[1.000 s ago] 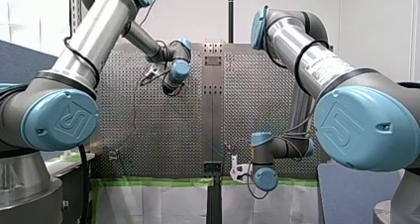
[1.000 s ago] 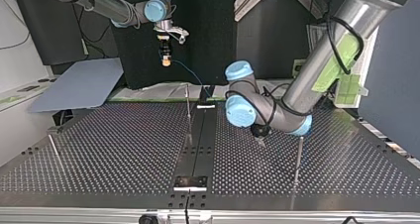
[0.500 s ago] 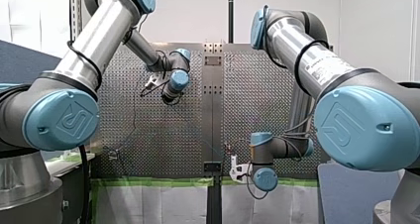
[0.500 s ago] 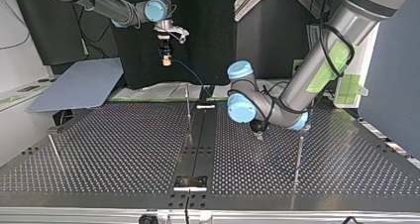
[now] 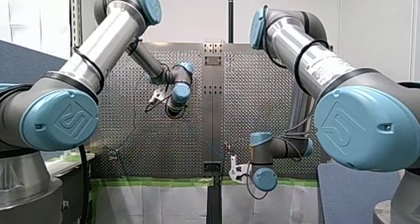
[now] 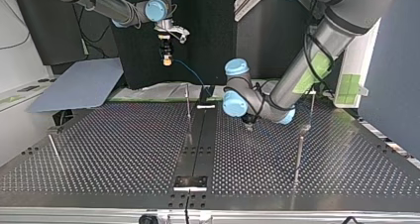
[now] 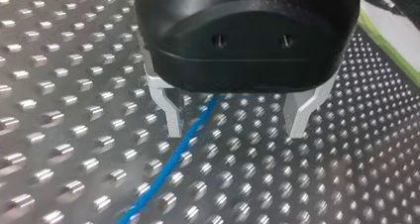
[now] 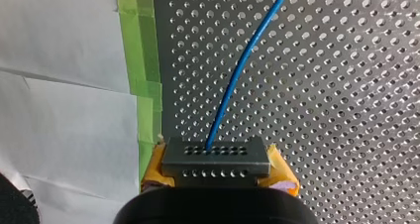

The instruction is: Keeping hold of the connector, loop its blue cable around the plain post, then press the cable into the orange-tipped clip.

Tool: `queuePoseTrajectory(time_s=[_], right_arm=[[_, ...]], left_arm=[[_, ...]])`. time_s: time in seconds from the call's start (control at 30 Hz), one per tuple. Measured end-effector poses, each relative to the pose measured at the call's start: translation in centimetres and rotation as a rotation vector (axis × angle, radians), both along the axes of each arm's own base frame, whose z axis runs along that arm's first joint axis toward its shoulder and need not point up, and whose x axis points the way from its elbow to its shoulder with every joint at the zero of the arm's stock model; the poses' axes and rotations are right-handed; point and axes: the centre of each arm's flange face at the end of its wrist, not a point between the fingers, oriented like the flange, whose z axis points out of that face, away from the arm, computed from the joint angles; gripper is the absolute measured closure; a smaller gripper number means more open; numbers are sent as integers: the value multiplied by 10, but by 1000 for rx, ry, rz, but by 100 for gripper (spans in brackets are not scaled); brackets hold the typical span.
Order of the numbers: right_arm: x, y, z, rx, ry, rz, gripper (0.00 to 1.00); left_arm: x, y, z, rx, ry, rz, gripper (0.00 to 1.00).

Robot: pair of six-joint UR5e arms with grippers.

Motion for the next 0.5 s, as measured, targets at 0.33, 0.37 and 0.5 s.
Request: queuePoseTrajectory(time_s=[0.33, 0.37, 0.5], right_arm=[[1, 1, 0, -3, -2, 3, 100], [2, 1, 0, -3, -2, 3, 100], [2, 1, 1, -6, -3, 4, 100]], left_arm=[[-4, -16, -22, -38, 16, -35, 0], [-5, -18, -23, -44, 16, -40, 0], [-6, -23, -26, -65, 13, -55, 0]])
